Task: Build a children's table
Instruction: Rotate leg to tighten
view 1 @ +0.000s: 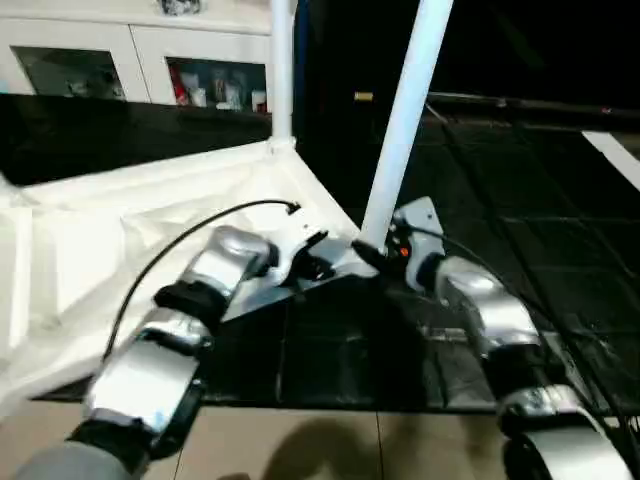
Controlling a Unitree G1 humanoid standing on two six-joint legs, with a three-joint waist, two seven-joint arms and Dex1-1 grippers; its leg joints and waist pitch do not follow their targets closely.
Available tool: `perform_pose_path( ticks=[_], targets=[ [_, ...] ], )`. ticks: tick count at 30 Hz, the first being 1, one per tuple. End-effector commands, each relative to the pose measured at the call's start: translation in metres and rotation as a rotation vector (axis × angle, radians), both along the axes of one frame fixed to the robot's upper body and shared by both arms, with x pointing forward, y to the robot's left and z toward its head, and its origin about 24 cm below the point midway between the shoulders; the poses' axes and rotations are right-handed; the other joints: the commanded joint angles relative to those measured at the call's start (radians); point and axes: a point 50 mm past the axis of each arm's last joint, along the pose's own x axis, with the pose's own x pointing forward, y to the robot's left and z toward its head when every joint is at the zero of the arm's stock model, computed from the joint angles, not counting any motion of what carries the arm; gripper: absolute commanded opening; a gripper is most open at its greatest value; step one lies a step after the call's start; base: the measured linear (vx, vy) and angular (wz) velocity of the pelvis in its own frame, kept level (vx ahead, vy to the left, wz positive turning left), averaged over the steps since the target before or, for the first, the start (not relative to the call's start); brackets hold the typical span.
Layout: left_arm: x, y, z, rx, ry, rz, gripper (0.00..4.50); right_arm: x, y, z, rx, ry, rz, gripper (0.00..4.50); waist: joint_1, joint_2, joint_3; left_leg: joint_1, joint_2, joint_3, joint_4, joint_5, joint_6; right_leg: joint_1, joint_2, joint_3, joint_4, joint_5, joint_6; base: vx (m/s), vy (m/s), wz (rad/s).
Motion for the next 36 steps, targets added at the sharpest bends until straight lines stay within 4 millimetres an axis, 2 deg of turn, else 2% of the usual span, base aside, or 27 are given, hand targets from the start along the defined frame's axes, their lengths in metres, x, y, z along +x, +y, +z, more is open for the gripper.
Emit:
perform_pose_path(
  ticks=[1, 3, 5, 9, 11, 15, 19, 24, 25, 26, 29, 32, 36],
  targets=[
    [-0.003, -0.007, 0.004, 0.035, -0.032, -0.116, 0.0, -0.012, 0.012, 0.002, 0.009, -0.022, 0.217, 3.82, 0.009, 0.007, -0.061, 0.007, 0.085, -0.044, -0.065, -0.153, 0.066, 0.055, -0.137, 0.087, -0.094, -0.244, -0.138, 0.0, 0.0, 0.0],
    [-0.005, -0.002, 0.004, 0.051, -0.024, -0.16, 0.0, -0.015, 0.004, 0.005, 0.036, -0.021, 0.26, 3.87, 0.012, 0.007, -0.061, 0.008, 0.088, -0.043, -0.066, -0.155, 0.069, 0.054, -0.135, 0.087, -0.091, -0.237, -0.144, 0.0, 0.0, 0.0],
    [-0.009, 0.002, 0.006, 0.044, -0.016, -0.245, 0.0, -0.018, -0.005, 0.008, 0.059, -0.017, 0.307, 4.17, 0.019, 0.008, -0.062, 0.009, 0.09, -0.042, -0.065, -0.156, 0.07, 0.055, -0.137, 0.086, -0.092, -0.245, -0.144, 0.0, 0.0, 0.0],
    [-0.013, 0.006, 0.011, 0.025, -0.016, -0.331, 0.0, -0.022, -0.016, 0.007, -0.022, -0.037, 0.358, 4.46, 0.026, 0.009, -0.064, 0.008, 0.093, -0.042, -0.065, -0.147, 0.059, 0.053, -0.14, 0.086, -0.085, -0.213, -0.159, 0.0, 0.0, 0.0],
    [-0.013, 0.006, 0.013, 0.011, -0.01, -0.347, 0.0, -0.023, -0.018, 0.007, -0.028, -0.036, 0.38, 4.46, 0.031, 0.011, -0.065, 0.014, 0.093, -0.039, -0.064, -0.14, 0.057, 0.048, -0.136, 0.086, -0.084, -0.196, -0.167, 0.0, 0.0, 0.0],
    [-0.019, 0.008, 0.015, 0.023, 0.036, -0.449, 0.0, -0.028, -0.021, 0.009, 0.003, -0.027, 0.447, 4.46, 0.046, 0.01, -0.068, 0.009, 0.096, -0.039, -0.063, -0.111, 0.067, 0.052, -0.137, 0.086, -0.072, -0.137, -0.176, 0.0, 0.0, 0.0],
    [-0.024, 0.012, 0.013, 0.051, 0.071, -0.521, 0.0, -0.033, -0.019, 0.01, 0.079, -0.001, 0.537, 4.46, 0.052, 0.011, -0.067, 0.008, 0.095, -0.039, -0.062, -0.126, 0.069, 0.053, -0.139, 0.086, -0.077, -0.166, -0.17, 0.0, 0.0, 0.0],
    [-0.03, 0.014, 0.011, 0.059, 0.086, -0.565, 0.0, -0.036, -0.02, 0.011, 0.107, 0.032, 0.608, 3.98, 0.055, 0.008, -0.066, 0.012, 0.098, -0.039, -0.065, -0.139, 0.052, 0.049, -0.14, 0.085, -0.081, -0.217, -0.157, 0.0, 0.0, 0.0],
    [-0.03, 0.015, 0.01, 0.06, 0.089, -0.571, 0.0, -0.036, -0.021, 0.011, 0.105, 0.037, 0.619, 3.98, 0.055, 0.004, -0.066, 0.013, 0.098, -0.039, -0.065, -0.138, 0.051, 0.049, -0.14, 0.085, -0.081, -0.219, -0.157, 0.0, 0.0, 0.0],
    [-0.031, 0.015, 0.01, 0.059, 0.093, -0.575, 0.0, -0.036, -0.021, 0.01, 0.099, 0.037, 0.626, 3.7, 0.056, 0.004, -0.065, 0.011, 0.096, -0.038, -0.065, -0.129, 0.052, 0.049, -0.139, 0.085, -0.081, -0.225, -0.152, 0.0, 0.0, 0.0],
    [-0.032, 0.016, 0.01, 0.06, 0.098, -0.58, 0.0, -0.035, -0.022, 0.009, 0.082, 0.042, 0.642, 3.61, 0.057, 0.002, -0.066, 0.007, 0.092, -0.038, -0.062, -0.116, 0.057, 0.051, -0.14, 0.085, -0.08, -0.229, -0.146, 0.0, 0.0, 0.0],
    [-0.032, 0.017, 0.012, 0.062, 0.102, -0.583, 0.0, -0.034, -0.024, 0.009, 0.078, 0.061, 0.67, 3.21, 0.057, 0.002, -0.067, 0.007, 0.093, -0.038, -0.062, -0.112, 0.061, 0.05, -0.138, 0.083, -0.08, -0.232, -0.142, 0.0, 0.0, 0.0],
    [-0.032, 0.019, 0.012, 0.065, 0.105, -0.586, 0.0, -0.034, -0.024, 0.011, 0.085, 0.071, 0.682, 3.03, 0.057, 0.002, -0.068, 0.006, 0.093, -0.039, -0.061, -0.1, 0.068, 0.05, -0.136, 0.083, -0.077, -0.21, -0.143, 0.0, 0.0, 0.0]
  ],
)
